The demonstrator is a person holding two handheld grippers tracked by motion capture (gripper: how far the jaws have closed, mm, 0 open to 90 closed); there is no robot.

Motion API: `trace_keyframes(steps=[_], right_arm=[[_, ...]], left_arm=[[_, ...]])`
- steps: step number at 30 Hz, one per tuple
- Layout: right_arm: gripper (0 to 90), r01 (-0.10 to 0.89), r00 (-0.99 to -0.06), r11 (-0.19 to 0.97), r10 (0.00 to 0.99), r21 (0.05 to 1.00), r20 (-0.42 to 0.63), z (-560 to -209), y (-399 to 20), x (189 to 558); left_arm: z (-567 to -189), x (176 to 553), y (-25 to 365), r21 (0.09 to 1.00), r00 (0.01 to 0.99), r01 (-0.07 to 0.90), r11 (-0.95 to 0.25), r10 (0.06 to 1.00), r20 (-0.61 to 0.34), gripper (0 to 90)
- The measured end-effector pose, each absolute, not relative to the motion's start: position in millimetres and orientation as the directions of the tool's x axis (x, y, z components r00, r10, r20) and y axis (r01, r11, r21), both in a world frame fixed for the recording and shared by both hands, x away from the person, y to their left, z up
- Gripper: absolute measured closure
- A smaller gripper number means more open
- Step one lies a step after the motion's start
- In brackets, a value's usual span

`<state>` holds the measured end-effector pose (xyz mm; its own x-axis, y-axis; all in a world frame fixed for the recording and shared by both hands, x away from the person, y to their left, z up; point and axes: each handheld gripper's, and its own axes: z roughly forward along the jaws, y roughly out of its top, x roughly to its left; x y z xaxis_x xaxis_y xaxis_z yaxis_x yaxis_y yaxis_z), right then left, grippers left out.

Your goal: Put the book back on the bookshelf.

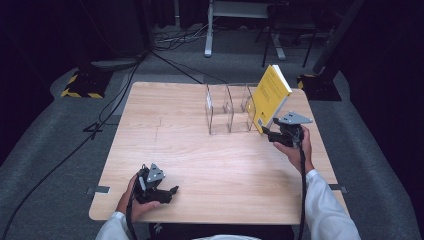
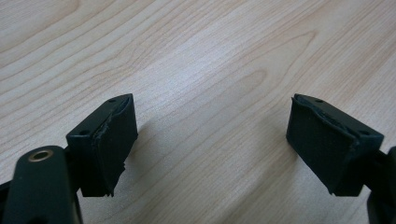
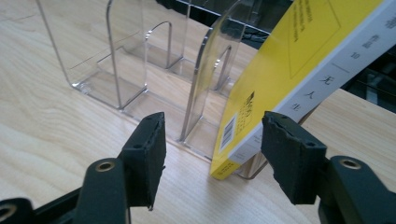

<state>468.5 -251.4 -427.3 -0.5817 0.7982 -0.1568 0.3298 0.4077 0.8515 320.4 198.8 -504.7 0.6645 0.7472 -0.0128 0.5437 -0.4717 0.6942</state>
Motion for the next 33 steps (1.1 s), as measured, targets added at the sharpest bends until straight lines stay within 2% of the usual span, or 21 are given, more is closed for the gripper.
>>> trace_keyframes(steps=[7, 14, 33], right_arm=[[37.8, 0.340, -0.641, 0.436, 0.756, 0.833, -0.134, -419, -253, 458], [35.4, 0.331, -0.671, 0.485, 0.724, 0.810, -0.160, -416, -253, 447], [32.4, 0.314, -0.702, 0.533, 0.687, 0.786, -0.185, -423, -268, 420]], left_arm=[[-505, 320, 199, 0.694, 0.664, 0.544, -0.472, 0.747, -0.013, 17.0], [-505, 320, 199, 0.693, 0.665, 0.544, -0.473, 0.747, -0.013, 17.0], [-505, 320, 199, 0.693, 0.665, 0.544, -0.473, 0.747, -0.013, 17.0]])
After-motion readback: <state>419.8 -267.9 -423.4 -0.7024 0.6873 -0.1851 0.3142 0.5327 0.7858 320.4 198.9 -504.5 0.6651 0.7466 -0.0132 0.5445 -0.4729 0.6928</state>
